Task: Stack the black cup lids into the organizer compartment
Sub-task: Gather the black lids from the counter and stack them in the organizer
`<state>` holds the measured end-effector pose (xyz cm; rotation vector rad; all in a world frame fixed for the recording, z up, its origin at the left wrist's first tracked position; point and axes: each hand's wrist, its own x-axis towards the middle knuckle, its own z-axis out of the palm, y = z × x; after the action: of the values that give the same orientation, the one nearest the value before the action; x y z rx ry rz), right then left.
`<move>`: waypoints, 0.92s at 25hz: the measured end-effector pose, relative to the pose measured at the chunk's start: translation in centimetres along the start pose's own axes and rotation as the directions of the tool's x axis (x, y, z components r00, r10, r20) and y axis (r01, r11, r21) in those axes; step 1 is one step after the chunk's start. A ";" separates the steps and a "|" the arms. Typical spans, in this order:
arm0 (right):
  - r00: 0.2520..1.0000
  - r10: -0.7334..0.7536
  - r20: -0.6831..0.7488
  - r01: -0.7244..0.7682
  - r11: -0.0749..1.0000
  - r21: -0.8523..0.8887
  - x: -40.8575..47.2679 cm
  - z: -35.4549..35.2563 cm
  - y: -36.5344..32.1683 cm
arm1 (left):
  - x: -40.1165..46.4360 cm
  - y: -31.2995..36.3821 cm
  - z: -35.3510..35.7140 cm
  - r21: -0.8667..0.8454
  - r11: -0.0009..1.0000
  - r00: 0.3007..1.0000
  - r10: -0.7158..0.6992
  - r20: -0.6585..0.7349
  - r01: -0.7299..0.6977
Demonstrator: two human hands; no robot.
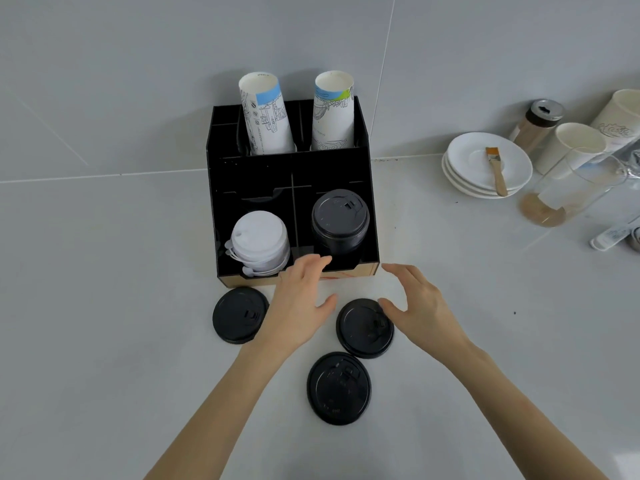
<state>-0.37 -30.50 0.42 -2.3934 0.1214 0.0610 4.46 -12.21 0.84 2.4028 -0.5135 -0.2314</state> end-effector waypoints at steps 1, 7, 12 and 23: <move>1.000 0.011 0.018 -0.011 1.000 -0.003 -0.6 0.3 0.4 | -0.3 -0.1 0.6 0.010 1.000 0.999 -0.010 0.039 0.010; 0.982 0.080 0.173 -0.079 0.997 -0.014 -3.2 1.7 2.6 | -1.6 -0.7 3.6 0.093 0.993 0.971 -0.086 0.223 0.066; 0.975 0.096 0.200 -0.086 0.994 -0.061 -3.6 2.6 3.2 | -2.1 -1.0 5.1 0.105 0.991 0.940 -0.110 0.322 0.080; 0.985 0.064 0.157 -0.066 0.998 0.004 -3.5 2.7 2.5 | -2.7 -1.1 5.1 0.024 0.995 0.954 -0.102 0.282 0.099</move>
<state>-4.10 -30.26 -3.03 -2.3647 0.1252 0.2784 0.91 -13.20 -3.71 2.4206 -0.5208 -0.6265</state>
